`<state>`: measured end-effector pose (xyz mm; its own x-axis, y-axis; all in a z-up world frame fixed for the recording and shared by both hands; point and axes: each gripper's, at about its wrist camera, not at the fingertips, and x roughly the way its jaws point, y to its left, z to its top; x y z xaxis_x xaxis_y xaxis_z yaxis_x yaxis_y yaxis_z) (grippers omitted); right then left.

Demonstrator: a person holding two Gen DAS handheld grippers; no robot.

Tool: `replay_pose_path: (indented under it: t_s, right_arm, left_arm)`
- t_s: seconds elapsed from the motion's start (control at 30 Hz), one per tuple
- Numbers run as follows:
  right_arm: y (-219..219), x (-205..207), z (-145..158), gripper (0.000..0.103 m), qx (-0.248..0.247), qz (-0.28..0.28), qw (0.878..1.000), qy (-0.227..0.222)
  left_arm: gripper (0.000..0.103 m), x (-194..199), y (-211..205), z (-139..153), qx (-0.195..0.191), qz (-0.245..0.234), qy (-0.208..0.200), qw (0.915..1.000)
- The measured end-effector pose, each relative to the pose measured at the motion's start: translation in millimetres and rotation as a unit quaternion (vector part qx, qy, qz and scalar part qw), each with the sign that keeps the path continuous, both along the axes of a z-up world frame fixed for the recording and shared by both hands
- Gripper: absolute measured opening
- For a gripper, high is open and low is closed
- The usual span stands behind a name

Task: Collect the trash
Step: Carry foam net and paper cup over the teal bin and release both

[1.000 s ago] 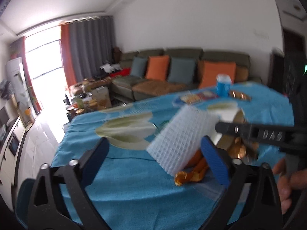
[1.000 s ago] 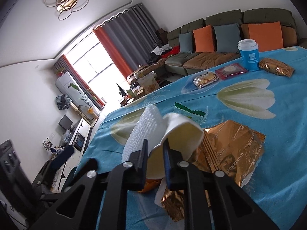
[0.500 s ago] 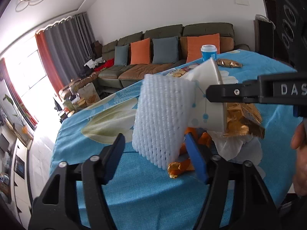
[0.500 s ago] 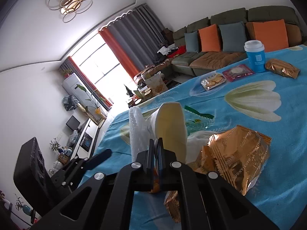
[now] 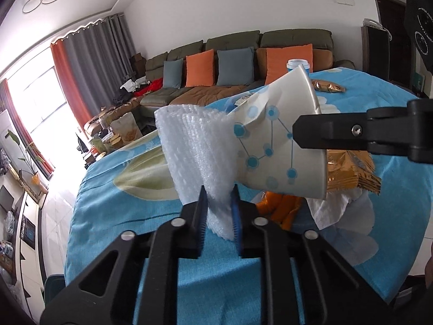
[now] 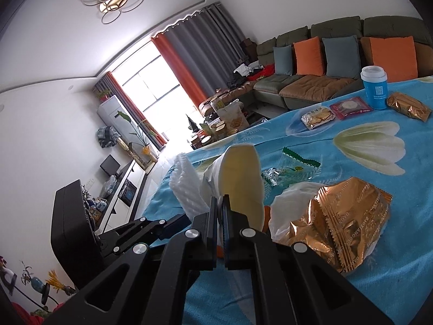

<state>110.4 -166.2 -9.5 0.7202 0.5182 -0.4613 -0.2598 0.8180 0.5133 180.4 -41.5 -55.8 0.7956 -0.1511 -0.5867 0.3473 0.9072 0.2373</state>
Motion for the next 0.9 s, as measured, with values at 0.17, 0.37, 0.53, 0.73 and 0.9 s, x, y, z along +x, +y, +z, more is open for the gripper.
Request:
replay_pose_path:
  t_s: [0.17, 0.37, 0.53, 0.73, 0.9]
  right_arm:
    - [-1.9, -5.4, 5.9, 0.002, -0.001, -0.004, 1.000, -0.015]
    - [2.7, -14.8, 18.6, 0.002, -0.012, 0.000, 0.999, -0.040]
    - [16.8, -25.2, 28.2, 0.002, -0.025, 0.018, 0.998, -0.060]
    - [40.3, -37.2, 40.3, 0.002, -0.043, 0.053, 0.994, -0.085]
    - [68.9, -42.5, 49.3, 0.002, -0.058, 0.089, 0.989, -0.102]
  left_arm:
    - [0.013, -6.9, 10.5, 11.6, -0.019, 0.010, -0.018, 0.9996]
    - [0.013, -30.8, 36.8, 38.1, -0.066, 0.039, -0.062, 0.9952]
    - [0.013, -61.2, 57.1, 57.1, -0.100, 0.061, -0.093, 0.9888]
    - [0.013, -100.2, 81.7, 69.5, -0.122, 0.090, -0.114, 0.9818]
    - [0.013, -127.9, 104.6, 75.6, -0.130, 0.118, -0.122, 0.9769]
